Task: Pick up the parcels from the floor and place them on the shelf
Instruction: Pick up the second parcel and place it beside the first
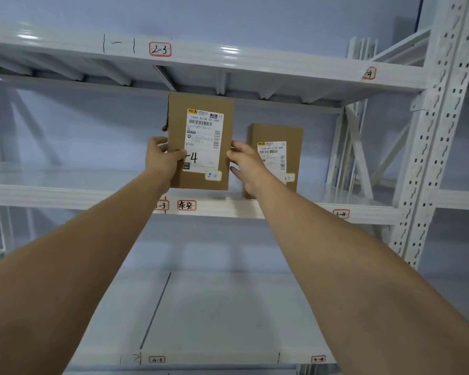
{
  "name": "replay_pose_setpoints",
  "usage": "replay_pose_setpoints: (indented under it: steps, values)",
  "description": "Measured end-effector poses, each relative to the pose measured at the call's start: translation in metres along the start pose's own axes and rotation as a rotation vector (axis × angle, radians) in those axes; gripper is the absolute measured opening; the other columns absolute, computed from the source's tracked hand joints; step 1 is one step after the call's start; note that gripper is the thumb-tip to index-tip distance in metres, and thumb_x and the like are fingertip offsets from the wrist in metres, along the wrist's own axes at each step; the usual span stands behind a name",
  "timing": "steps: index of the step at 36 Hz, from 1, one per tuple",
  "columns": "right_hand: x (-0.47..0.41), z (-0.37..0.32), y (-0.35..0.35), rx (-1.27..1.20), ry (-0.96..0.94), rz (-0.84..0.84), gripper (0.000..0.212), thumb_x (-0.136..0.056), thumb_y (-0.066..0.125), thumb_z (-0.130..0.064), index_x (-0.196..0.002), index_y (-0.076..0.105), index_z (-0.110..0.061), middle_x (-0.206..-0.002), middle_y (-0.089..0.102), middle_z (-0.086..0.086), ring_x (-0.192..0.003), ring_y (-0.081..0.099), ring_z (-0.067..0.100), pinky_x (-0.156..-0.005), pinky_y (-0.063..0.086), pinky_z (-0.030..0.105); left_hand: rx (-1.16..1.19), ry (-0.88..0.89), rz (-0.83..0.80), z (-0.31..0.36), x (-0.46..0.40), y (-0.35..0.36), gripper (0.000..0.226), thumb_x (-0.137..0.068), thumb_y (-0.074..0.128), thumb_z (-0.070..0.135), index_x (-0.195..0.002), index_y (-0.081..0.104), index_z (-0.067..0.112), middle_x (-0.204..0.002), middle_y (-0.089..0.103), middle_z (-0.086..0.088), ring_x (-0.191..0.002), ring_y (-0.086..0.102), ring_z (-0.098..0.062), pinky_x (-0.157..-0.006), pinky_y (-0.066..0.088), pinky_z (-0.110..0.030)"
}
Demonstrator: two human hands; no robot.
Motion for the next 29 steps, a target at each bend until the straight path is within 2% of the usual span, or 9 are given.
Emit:
replay_pose_setpoints:
  steps: [5, 8, 10, 11, 13, 15, 19, 22, 29]
  values:
    - [-0.009, 0.017, 0.011, -0.031, 0.03, -0.003, 0.043, -0.097, 0.039, 0.001, -0.138, 0.048, -0.01, -0.135, 0.058, 0.009, -0.11, 0.057, 0.018, -0.089, 0.042, 0.024, -0.045, -0.042, -0.013, -0.025, -0.014, 0.001, 0.049, -0.089, 0.059, -0.003, -0.13, 0.035, 0.009, -0.138, 0.052, -0.011, -0.098, 0.058, -0.022, -0.076, 0.052, -0.032]
    - [-0.012, 0.033, 0.016, -0.023, 0.064, -0.014, 0.045, -0.097, 0.039, 0.001, -0.14, 0.046, -0.011, -0.138, 0.056, 0.008, -0.103, 0.055, 0.015, -0.093, 0.046, 0.027, -0.056, -0.073, -0.037, -0.043, -0.022, 0.002, 0.044, -0.088, 0.06, -0.004, -0.113, 0.03, 0.015, -0.133, 0.052, -0.012, -0.097, 0.055, -0.023, -0.066, 0.05, -0.026]
    - [-0.012, 0.042, 0.02, -0.039, 0.086, -0.029, 0.049, -0.097, 0.038, 0.003, -0.143, 0.042, -0.013, -0.141, 0.053, 0.007, -0.101, 0.052, 0.014, -0.077, 0.051, 0.021, -0.103, -0.083, -0.056, -0.052, -0.027, 0.004, 0.046, -0.088, 0.061, -0.003, -0.11, 0.026, 0.017, -0.128, 0.052, -0.01, -0.098, 0.052, -0.021, -0.075, 0.047, -0.028]
    - [-0.012, 0.044, 0.022, -0.049, 0.088, -0.039, 0.051, -0.097, 0.037, 0.004, -0.144, 0.04, -0.014, -0.142, 0.051, 0.005, -0.1, 0.051, 0.013, -0.065, 0.047, 0.016, -0.128, -0.078, -0.066, -0.056, -0.029, 0.005, 0.047, -0.088, 0.062, -0.002, -0.11, 0.025, 0.017, -0.126, 0.051, -0.009, -0.1, 0.051, -0.02, -0.081, 0.044, -0.028]
    - [-0.013, 0.047, 0.025, -0.05, 0.083, -0.05, 0.054, -0.097, 0.036, 0.005, -0.147, 0.036, -0.018, -0.144, 0.049, 0.002, -0.097, 0.051, 0.012, -0.056, 0.039, 0.012, -0.155, -0.059, -0.082, -0.06, -0.035, 0.006, 0.048, -0.088, 0.063, 0.0, -0.11, 0.025, 0.018, -0.13, 0.05, -0.008, -0.102, 0.05, -0.019, -0.087, 0.042, -0.028]
    - [-0.017, 0.051, 0.026, -0.049, 0.082, -0.052, 0.056, -0.097, 0.036, 0.005, -0.147, 0.035, -0.021, -0.139, 0.051, 0.002, -0.099, 0.049, 0.012, -0.056, 0.038, 0.012, -0.17, -0.051, -0.084, -0.064, -0.04, 0.006, 0.048, -0.088, 0.064, 0.001, -0.111, 0.026, 0.019, -0.135, 0.049, -0.008, -0.103, 0.05, -0.019, -0.088, 0.042, -0.028]
    - [-0.024, 0.062, 0.031, -0.055, 0.122, -0.051, 0.061, -0.097, 0.038, 0.005, -0.148, 0.033, -0.028, -0.1, 0.057, 0.001, -0.102, 0.055, 0.019, -0.06, 0.044, 0.016, -0.189, -0.079, -0.066, -0.078, -0.05, 0.0, 0.06, -0.084, 0.068, 0.003, -0.131, 0.032, 0.015, -0.137, 0.049, -0.009, -0.115, 0.055, -0.026, -0.097, 0.048, -0.036]
    - [-0.026, 0.065, 0.034, -0.049, 0.129, -0.057, 0.061, -0.096, 0.038, 0.006, -0.148, 0.033, -0.025, -0.1, 0.058, 0.001, -0.102, 0.056, 0.02, -0.059, 0.044, 0.017, -0.245, -0.096, -0.043, -0.084, -0.055, -0.006, 0.071, -0.079, 0.073, 0.011, -0.135, 0.03, 0.021, -0.138, 0.049, -0.009, -0.122, 0.053, -0.032, -0.104, 0.045, -0.049]
    - [-0.031, 0.068, 0.034, -0.04, 0.136, -0.048, 0.059, -0.095, 0.038, 0.008, -0.147, 0.035, -0.021, -0.097, 0.055, -0.003, -0.101, 0.055, 0.021, -0.057, 0.045, 0.019, -0.249, -0.089, -0.03, -0.09, -0.058, -0.007, 0.068, -0.08, 0.072, 0.011, -0.135, 0.032, 0.018, -0.138, 0.049, -0.009, -0.123, 0.052, -0.031, -0.105, 0.043, -0.048]
Point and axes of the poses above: each hand's wrist, its own x-axis away from the middle knuckle, its own y-axis out of the palm, z = x × y, the point moved 10 cm from there along -x, towards the middle knuckle
